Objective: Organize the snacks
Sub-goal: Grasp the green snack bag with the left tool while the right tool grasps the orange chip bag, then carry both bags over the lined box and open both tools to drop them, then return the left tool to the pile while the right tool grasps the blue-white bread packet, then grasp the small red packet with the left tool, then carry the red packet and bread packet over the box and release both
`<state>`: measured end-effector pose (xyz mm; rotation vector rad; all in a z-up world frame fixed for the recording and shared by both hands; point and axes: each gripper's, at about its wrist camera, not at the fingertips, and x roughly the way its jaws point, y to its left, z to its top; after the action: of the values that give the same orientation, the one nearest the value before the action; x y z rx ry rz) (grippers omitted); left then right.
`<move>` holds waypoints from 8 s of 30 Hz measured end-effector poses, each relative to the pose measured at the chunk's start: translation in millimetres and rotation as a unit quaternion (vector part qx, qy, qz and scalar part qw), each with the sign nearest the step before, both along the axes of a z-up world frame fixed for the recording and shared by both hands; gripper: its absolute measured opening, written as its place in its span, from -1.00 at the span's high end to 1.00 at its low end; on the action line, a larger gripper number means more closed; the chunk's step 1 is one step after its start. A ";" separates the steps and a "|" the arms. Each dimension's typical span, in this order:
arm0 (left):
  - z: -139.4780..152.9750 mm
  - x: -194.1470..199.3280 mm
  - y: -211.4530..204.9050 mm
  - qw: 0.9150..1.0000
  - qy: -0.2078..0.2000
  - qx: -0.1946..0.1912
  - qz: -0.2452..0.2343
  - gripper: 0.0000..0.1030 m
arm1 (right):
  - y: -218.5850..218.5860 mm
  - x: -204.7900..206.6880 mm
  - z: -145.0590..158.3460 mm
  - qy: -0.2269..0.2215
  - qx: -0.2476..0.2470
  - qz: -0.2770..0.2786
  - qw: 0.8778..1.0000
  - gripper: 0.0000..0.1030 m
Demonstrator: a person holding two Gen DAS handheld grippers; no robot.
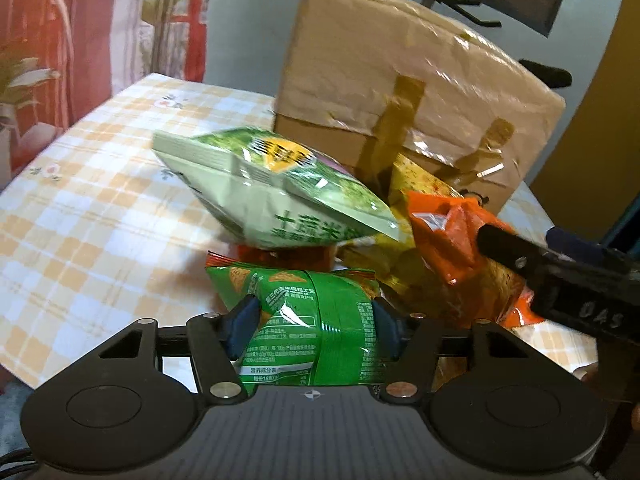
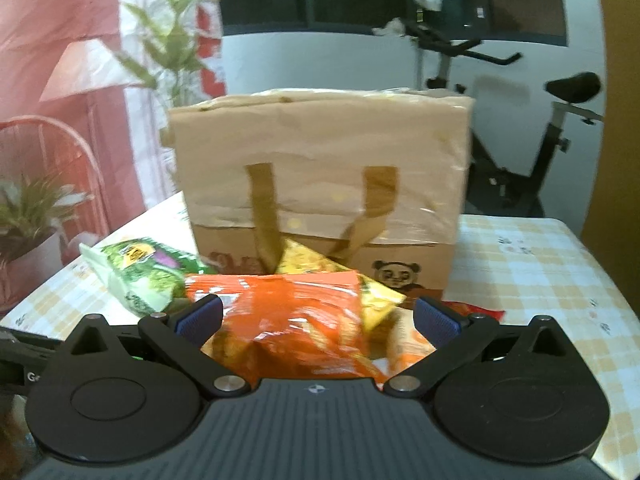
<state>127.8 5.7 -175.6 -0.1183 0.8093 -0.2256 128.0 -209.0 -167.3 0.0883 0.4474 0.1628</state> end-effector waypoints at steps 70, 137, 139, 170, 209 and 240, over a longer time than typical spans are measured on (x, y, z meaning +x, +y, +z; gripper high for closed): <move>160.4 101.2 -53.6 0.957 -0.289 0.014 -0.033 -0.24 | -50.5 44.8 98.4 -0.209 -0.057 -0.022 0.976 -0.69; 64.0 0.6 11.2 0.976 -0.206 0.042 0.050 -0.40 | -10.1 -25.9 -11.1 0.012 0.002 0.034 0.999 -0.97; 56.9 -2.4 11.2 0.978 -0.198 0.043 0.053 -0.40 | -6.2 -27.2 -21.8 0.035 -0.004 0.039 0.999 -0.96; 1.9 0.2 10.2 0.990 -0.107 0.067 0.056 -0.40 | 5.9 -23.6 -59.7 0.081 -0.041 0.045 0.995 -0.44; -58.1 73.1 -7.9 0.993 -0.010 0.122 0.001 0.39 | -0.3 -19.5 -69.1 0.062 -0.023 0.050 0.997 -0.44; -27.0 -3.7 -31.7 0.984 -0.105 0.088 -0.112 0.57 | 2.0 -26.2 -57.6 0.043 -0.002 0.073 0.996 -0.42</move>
<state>124.1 -26.1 -202.6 0.1628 0.6279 -0.3711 101.7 -207.0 -224.9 0.0586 0.5406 0.3017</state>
